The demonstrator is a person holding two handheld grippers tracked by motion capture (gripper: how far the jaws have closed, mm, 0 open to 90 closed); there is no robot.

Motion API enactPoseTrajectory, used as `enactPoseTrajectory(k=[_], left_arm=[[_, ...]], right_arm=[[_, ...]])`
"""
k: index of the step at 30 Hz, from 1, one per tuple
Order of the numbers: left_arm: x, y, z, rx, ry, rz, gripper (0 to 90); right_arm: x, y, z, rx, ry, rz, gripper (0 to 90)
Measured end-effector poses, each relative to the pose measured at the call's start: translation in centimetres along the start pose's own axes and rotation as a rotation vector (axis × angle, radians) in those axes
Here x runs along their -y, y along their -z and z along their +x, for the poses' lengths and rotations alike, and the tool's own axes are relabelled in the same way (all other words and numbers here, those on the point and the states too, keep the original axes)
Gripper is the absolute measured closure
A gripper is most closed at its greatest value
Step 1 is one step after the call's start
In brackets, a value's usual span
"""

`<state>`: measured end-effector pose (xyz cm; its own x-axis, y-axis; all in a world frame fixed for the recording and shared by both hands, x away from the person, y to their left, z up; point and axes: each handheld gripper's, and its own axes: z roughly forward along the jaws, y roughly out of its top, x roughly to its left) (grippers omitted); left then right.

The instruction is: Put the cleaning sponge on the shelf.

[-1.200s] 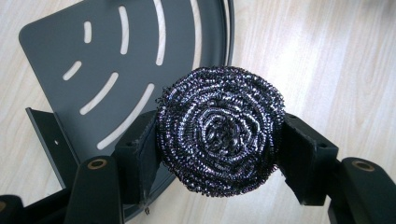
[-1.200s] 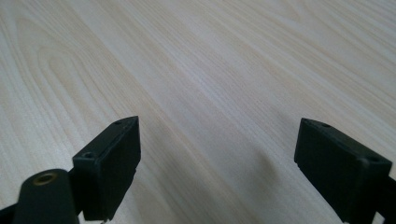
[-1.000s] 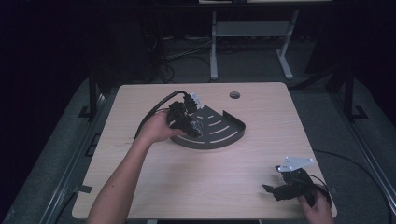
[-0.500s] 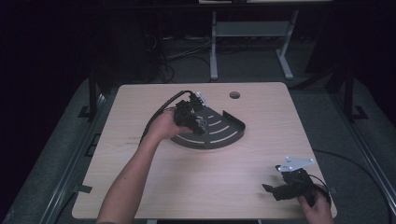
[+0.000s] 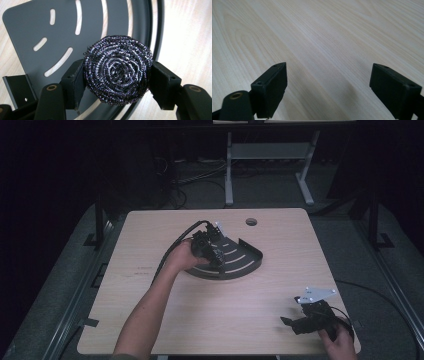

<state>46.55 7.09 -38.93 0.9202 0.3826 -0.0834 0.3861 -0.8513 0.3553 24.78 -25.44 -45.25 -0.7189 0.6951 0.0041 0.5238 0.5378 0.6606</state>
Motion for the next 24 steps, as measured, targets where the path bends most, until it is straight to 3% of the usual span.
enactPoseTrajectory(k=[24], left_arm=[[0.3, -2.7, 1.0, -0.012, 0.051, 0.038, 34.0]], right_arm=[[0.0, 0.0, 0.0, -0.004, 0.004, 0.002, 14.1]])
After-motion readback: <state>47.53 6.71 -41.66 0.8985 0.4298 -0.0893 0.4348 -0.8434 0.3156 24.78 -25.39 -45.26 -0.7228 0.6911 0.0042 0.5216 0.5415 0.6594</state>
